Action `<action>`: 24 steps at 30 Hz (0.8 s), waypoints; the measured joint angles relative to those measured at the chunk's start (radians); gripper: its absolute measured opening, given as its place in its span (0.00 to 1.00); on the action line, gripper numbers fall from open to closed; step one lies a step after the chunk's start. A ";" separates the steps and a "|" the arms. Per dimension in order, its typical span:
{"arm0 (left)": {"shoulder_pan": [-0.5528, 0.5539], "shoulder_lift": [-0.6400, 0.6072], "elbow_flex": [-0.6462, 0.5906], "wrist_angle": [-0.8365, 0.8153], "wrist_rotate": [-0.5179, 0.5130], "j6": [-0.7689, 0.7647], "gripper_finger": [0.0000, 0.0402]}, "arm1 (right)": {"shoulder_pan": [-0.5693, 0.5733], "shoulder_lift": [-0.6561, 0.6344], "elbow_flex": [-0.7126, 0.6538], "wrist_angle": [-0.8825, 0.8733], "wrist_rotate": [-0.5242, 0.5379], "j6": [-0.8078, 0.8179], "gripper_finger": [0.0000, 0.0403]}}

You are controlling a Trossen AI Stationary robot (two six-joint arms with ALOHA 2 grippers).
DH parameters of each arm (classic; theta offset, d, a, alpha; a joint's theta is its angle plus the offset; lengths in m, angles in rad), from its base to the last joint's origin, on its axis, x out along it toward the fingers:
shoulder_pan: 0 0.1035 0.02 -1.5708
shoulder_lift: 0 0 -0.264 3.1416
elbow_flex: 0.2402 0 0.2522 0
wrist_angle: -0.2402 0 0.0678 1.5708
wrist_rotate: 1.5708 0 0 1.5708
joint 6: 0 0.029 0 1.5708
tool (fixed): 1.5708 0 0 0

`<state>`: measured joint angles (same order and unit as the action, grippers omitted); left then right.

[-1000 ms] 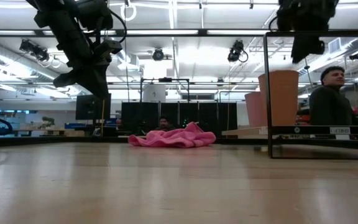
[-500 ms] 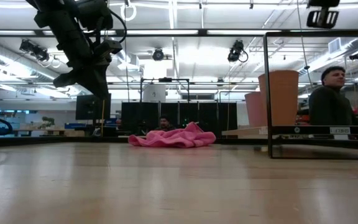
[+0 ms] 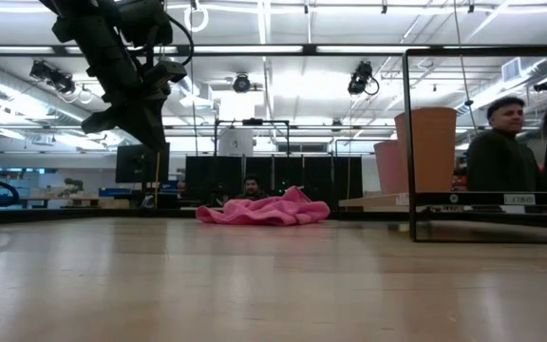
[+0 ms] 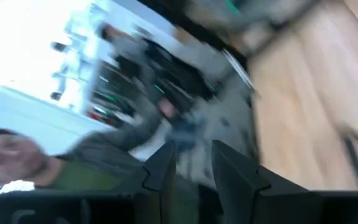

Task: Stack small to large cups/mugs on shelf
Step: Put the blue cup on the shelf

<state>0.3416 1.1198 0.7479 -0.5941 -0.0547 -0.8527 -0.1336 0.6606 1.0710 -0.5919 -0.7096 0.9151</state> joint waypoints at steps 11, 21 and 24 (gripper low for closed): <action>-0.049 0.000 0.000 0.000 0.000 0.012 0.14 | 0.176 0.079 0.000 0.691 0.231 -0.151 0.27; -0.084 0.000 0.000 0.000 0.000 0.024 0.12 | 0.219 0.214 0.000 0.822 0.271 -0.257 0.27; -0.093 0.000 0.000 0.000 0.000 -0.002 0.11 | 0.212 0.240 0.000 0.857 0.319 -0.232 0.27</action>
<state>0.2485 1.1194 0.7479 -0.5941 -0.0552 -0.8549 0.0787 0.9003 1.0714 0.2652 -0.3908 0.6829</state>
